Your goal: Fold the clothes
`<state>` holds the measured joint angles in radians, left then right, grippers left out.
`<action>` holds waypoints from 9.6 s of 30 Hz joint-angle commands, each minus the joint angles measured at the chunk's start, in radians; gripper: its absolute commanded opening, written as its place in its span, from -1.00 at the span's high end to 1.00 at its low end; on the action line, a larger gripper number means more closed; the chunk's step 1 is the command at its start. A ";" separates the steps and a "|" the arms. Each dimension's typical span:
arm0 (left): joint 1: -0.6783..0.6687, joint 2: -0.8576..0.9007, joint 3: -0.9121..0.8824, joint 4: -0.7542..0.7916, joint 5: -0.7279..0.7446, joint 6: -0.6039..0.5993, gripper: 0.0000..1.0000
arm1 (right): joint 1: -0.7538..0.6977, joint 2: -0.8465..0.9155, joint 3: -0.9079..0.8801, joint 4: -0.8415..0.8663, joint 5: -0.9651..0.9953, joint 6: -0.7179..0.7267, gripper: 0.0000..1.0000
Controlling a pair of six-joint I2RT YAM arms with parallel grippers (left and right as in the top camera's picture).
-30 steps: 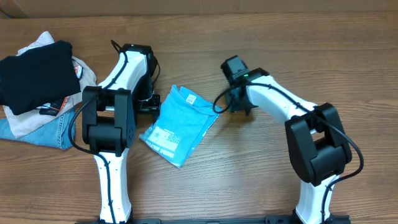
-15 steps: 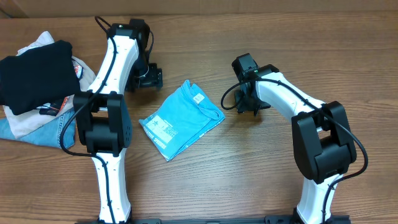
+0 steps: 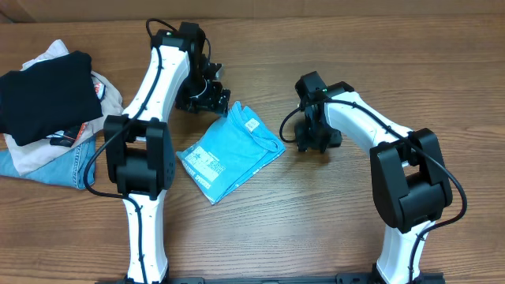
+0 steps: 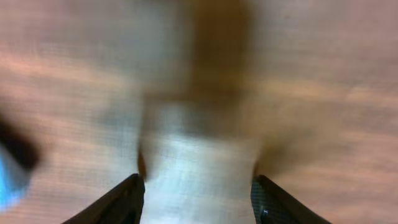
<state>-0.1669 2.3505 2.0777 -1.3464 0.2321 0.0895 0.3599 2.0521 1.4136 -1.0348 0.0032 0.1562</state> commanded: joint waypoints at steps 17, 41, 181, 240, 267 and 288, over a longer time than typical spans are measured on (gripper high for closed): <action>0.004 -0.005 -0.203 -0.034 -0.040 -0.001 -0.60 | 0.157 0.000 -0.001 0.119 -0.202 0.027 -0.18; 0.006 -0.143 -0.431 0.127 0.268 -0.210 -0.52 | 0.087 0.041 0.009 0.282 -0.011 0.021 -0.32; 0.821 -0.460 -0.230 0.753 0.118 -0.204 -0.99 | -0.279 -0.534 0.008 -0.105 0.176 0.080 -0.25; 0.061 -0.460 -0.232 0.155 0.013 -0.069 -1.00 | -0.279 -0.513 0.008 0.092 -0.006 0.000 -1.00; -0.100 -0.932 -0.563 0.184 -0.146 -0.112 -1.00 | -0.216 -0.900 -0.118 -0.098 -0.006 0.137 -1.00; -0.122 -1.622 -1.159 0.572 -0.370 -0.067 -1.00 | -0.153 -1.438 -0.630 0.122 0.101 0.140 -1.00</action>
<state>-0.2867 0.7208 0.9360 -0.7696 -0.0879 0.0036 0.2035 0.6182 0.7918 -0.9058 0.0875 0.2882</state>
